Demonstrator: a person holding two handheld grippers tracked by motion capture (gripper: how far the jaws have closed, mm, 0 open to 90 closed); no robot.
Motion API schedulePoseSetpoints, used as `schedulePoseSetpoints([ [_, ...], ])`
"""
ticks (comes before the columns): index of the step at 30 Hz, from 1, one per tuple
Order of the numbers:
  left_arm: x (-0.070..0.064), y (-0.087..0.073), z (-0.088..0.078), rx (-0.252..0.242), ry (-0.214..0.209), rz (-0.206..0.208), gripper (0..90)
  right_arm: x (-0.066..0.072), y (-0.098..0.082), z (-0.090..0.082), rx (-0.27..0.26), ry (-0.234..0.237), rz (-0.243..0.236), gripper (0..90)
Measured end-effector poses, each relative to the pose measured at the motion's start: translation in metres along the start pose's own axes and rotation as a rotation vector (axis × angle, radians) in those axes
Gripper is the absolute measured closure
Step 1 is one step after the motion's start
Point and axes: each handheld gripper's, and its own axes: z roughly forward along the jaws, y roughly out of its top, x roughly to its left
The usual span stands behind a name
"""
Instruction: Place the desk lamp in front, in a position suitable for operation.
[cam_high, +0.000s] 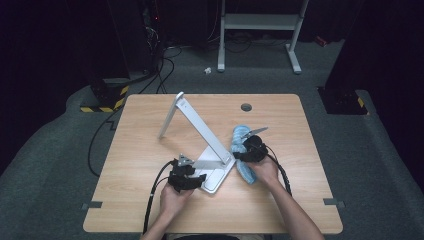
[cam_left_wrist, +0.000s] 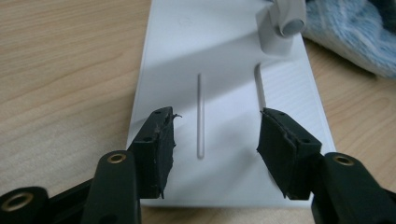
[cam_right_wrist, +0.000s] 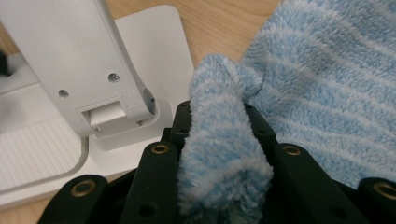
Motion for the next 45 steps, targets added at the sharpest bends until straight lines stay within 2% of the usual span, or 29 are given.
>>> schedulePoseSetpoints([
  [5, 0.004, 0.004, 0.003, -0.001, 0.021, 0.012, 45.8, 0.014, -0.011, -0.005, -0.004, 0.0, -0.018, 70.9],
  [10, 0.008, 0.006, 0.005, -0.013, 0.007, 0.002, 45.8, 0.033, -0.021, -0.011, -0.004, -0.003, -0.054, 70.9],
  [13, 0.01, 0.008, 0.008, -0.015, 0.005, 0.027, 46.2, 0.043, -0.029, -0.014, -0.01, -0.001, -0.076, 71.1],
  [18, 0.005, 0.018, 0.014, 0.032, 0.026, 0.091, 47.5, 0.059, -0.038, -0.016, -0.012, 0.008, -0.097, 71.4],
  [20, 0.004, 0.019, 0.015, 0.037, 0.032, 0.094, 47.4, 0.064, -0.039, -0.017, -0.007, 0.005, -0.117, 71.3],
  [22, 0.006, 0.018, 0.013, 0.039, 0.034, 0.076, 46.8, 0.067, -0.039, -0.017, -0.007, 0.002, -0.129, 71.1],
  [24, 0.007, 0.013, 0.006, 0.043, 0.069, 0.062, 44.5, 0.064, -0.038, -0.018, -0.023, 0.007, -0.111, 70.5],
  [27, 0.013, 0.003, -0.014, 0.021, 0.132, 0.047, 39.2, 0.058, -0.035, -0.02, -0.043, 0.005, -0.085, 69.9],
  [29, 0.018, -0.002, -0.025, 0.018, 0.15, 0.025, 37.9, 0.055, -0.032, -0.019, -0.048, 0.001, -0.071, 69.6],
  [31, 0.025, -0.008, -0.035, 0.032, 0.16, -0.014, 36.5, 0.054, -0.029, -0.016, -0.052, -0.01, -0.079, 69.6],
  [37, 0.032, -0.026, -0.041, 0.075, 0.138, -0.076, 35.7, 0.054, -0.027, -0.01, -0.042, -0.03, -0.079, 69.5],
  [41, 0.034, -0.029, -0.04, 0.052, 0.089, -0.123, 36.5, 0.053, -0.028, -0.009, -0.032, -0.025, -0.081, 69.6],
  [45, 0.032, -0.028, -0.037, 0.044, 0.054, -0.146, 39.9, 0.056, -0.029, -0.005, -0.023, -0.024, -0.099, 69.8],
])
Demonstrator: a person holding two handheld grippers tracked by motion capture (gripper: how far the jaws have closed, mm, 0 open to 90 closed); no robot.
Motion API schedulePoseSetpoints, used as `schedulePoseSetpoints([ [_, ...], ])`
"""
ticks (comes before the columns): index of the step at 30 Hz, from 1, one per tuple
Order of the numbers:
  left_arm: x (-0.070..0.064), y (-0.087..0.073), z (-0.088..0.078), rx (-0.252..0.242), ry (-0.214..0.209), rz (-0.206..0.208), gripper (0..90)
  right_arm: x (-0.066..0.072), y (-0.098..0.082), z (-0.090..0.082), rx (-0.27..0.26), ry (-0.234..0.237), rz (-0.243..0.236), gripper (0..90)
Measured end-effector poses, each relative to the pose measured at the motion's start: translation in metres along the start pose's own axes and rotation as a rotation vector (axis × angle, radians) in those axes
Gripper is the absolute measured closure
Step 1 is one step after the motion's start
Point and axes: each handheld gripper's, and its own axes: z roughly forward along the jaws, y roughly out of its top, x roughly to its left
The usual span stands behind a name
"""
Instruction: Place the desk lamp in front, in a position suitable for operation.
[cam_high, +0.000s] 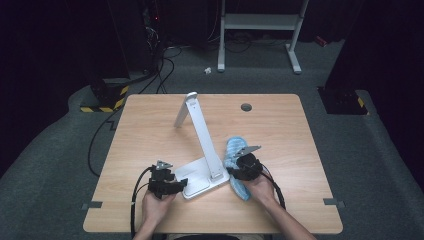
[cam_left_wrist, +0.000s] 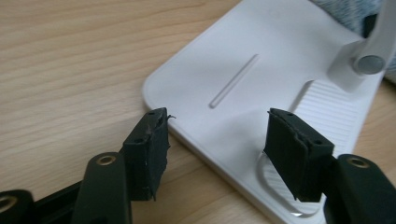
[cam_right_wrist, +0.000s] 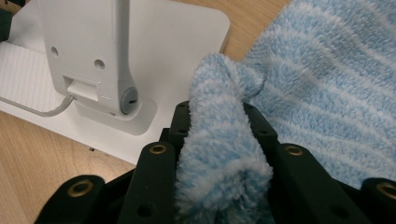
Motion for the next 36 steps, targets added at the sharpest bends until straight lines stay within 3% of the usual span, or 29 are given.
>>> schedulePoseSetpoints([
  [5, -0.002, 0.005, 0.005, 0.009, 0.035, 0.042, 38.4, 0.001, -0.002, -0.001, 0.003, 0.005, -0.009, 70.4],
  [11, -0.001, 0.019, 0.017, 0.011, 0.04, 0.085, 37.7, 0.006, -0.011, -0.006, -0.011, 0.012, -0.027, 70.6],
  [19, 0.007, 0.055, 0.048, 0.018, -0.002, 0.121, 35.4, 0.015, -0.025, -0.016, -0.033, 0.036, -0.045, 70.6],
  [26, 0.01, 0.085, 0.072, 0.054, -0.05, 0.156, 33.6, 0.027, -0.026, -0.018, -0.028, 0.063, -0.105, 70.1],
  [28, 0.011, 0.087, 0.072, 0.052, -0.039, 0.161, 35.9, 0.026, -0.025, -0.019, -0.029, 0.051, -0.111, 65.4],
  [30, 0.009, 0.084, 0.064, 0.019, 0.003, 0.167, 36.4, 0.025, -0.023, -0.024, -0.043, 0.034, -0.109, 56.2],
  [33, 0.011, 0.075, 0.044, -0.022, 0.01, 0.117, 36.3, 0.021, -0.022, -0.036, -0.075, -0.003, -0.102, 43.8],
  [36, 0.013, 0.062, 0.029, -0.018, 0.015, 0.111, 36.2, 0.013, -0.021, -0.044, -0.086, -0.024, -0.086, 37.1],
])
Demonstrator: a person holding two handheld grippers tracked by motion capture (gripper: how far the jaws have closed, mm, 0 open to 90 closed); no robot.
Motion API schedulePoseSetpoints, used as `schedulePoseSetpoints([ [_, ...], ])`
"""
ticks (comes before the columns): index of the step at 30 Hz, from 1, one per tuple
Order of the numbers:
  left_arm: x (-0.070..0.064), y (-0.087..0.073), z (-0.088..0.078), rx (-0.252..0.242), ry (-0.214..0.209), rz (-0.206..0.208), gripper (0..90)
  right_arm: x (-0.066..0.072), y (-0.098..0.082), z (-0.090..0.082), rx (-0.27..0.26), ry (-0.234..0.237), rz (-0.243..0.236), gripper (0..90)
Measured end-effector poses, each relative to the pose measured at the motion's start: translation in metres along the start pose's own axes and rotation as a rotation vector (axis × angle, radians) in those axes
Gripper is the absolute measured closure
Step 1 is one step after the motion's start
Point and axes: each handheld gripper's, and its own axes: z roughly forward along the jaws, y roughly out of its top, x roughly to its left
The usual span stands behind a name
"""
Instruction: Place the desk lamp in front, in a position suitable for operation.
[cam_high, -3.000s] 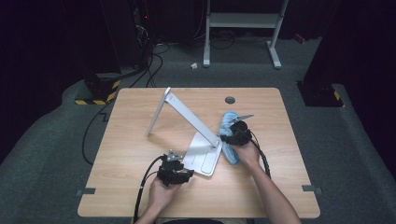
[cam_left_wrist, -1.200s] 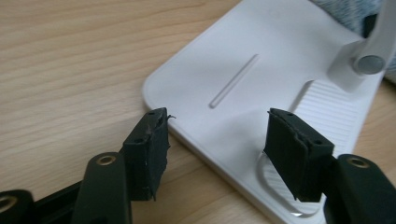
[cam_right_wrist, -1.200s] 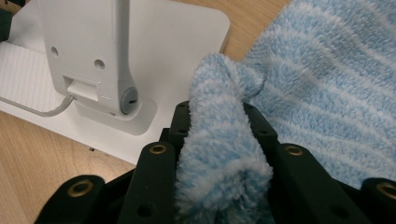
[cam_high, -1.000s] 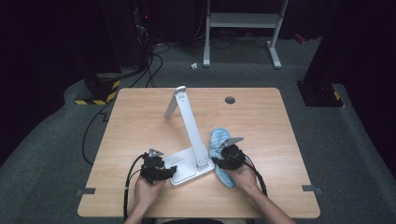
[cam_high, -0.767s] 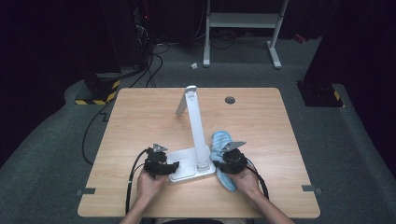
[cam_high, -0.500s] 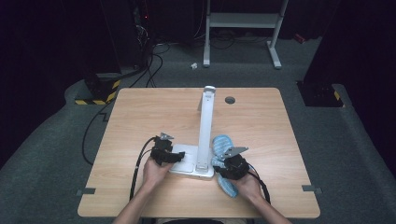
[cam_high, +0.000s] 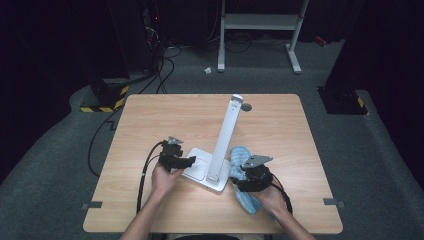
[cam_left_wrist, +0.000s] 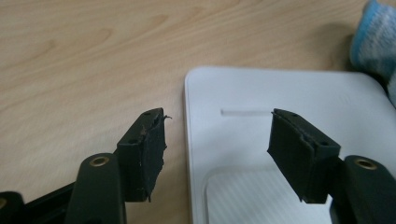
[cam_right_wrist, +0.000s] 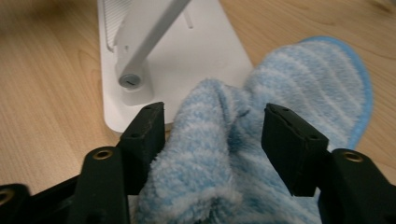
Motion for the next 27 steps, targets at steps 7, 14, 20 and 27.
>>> schedulePoseSetpoints([
  [7, 0.0, -0.031, -0.008, 0.024, -0.043, -0.063, 37.5, -0.023, -0.008, 0.018, 0.099, -0.021, 0.099, 28.6],
  [14, 0.0, -0.028, -0.001, 0.009, -0.088, -0.07, 39.0, -0.027, -0.01, 0.023, 0.103, 0.016, 0.077, 63.1],
  [20, 0.001, -0.024, 0.002, 0.002, -0.093, -0.037, 41.7, -0.027, 0.007, 0.008, -0.028, 0.084, 0.046, 71.5],
  [27, 0.001, -0.018, 0.007, 0.011, -0.111, -0.027, 42.4, -0.009, 0.026, 0.048, 0.009, 0.181, 0.012, 71.5],
])
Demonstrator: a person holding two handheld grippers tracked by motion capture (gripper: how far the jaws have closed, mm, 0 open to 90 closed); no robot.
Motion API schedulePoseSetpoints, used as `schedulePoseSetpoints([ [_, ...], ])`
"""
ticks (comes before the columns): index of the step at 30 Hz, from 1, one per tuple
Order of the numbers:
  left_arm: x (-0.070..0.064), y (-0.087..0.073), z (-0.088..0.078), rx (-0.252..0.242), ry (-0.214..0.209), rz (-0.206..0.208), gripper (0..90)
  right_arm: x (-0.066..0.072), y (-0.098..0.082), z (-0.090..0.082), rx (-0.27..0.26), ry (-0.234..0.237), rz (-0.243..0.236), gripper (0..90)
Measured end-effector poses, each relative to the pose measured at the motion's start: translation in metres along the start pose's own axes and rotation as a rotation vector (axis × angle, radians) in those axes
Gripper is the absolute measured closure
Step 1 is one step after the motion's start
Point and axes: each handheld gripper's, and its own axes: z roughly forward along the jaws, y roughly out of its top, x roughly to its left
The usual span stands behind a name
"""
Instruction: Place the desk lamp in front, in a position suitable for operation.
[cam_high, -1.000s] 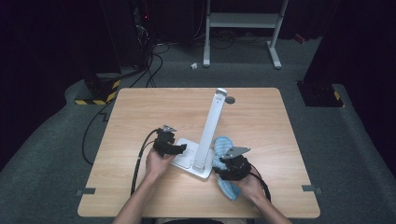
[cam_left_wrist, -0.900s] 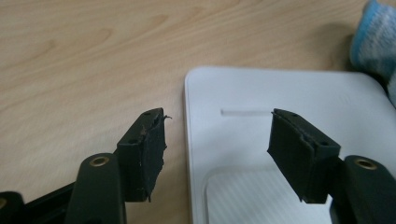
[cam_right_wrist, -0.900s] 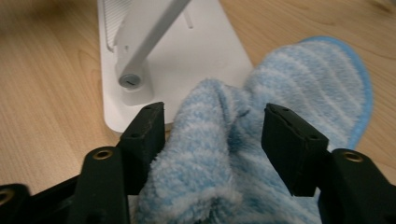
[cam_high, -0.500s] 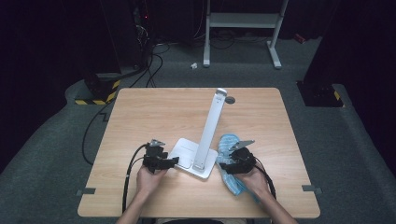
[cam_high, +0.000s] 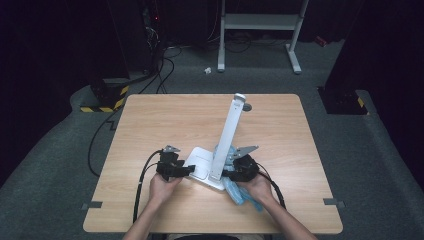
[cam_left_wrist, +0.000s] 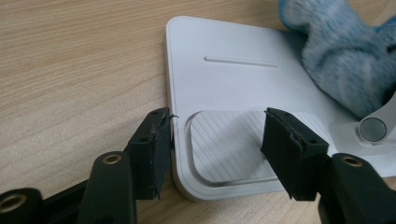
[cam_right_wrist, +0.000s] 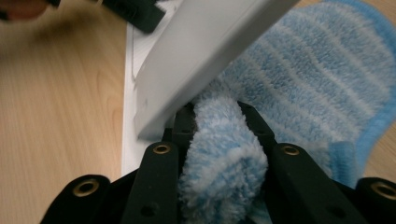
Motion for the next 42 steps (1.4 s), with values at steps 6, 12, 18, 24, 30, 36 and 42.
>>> schedulePoseSetpoints([
  [6, 0.0, 0.003, 0.003, 0.01, -0.014, 0.006, 42.4, -0.021, 0.001, 0.006, -0.063, -0.107, 0.086, 70.3],
  [12, 0.003, 0.008, 0.007, -0.004, -0.024, 0.0, 45.4, -0.027, -0.009, -0.01, -0.023, -0.109, 0.095, 71.0],
  [18, 0.007, 0.015, 0.015, -0.01, -0.044, -0.005, 45.0, -0.004, -0.026, -0.022, 0.003, -0.033, 0.069, 71.4],
  [24, 0.003, 0.026, 0.018, 0.013, -0.002, 0.047, 45.7, 0.0, -0.021, -0.022, -0.001, -0.058, 0.05, 69.8],
  [30, -0.007, 0.01, 0.001, 0.005, 0.075, 0.025, 36.8, -0.014, -0.023, -0.033, -0.059, -0.123, 0.109, 56.4],
  [36, -0.018, -0.006, -0.016, 0.01, 0.1, -0.003, 31.0, -0.019, -0.035, -0.049, -0.093, -0.126, 0.117, 40.0],
  [42, -0.023, -0.01, -0.004, 0.055, 0.081, -0.003, 31.1, -0.018, -0.038, -0.069, -0.107, -0.176, 0.11, 33.5],
])
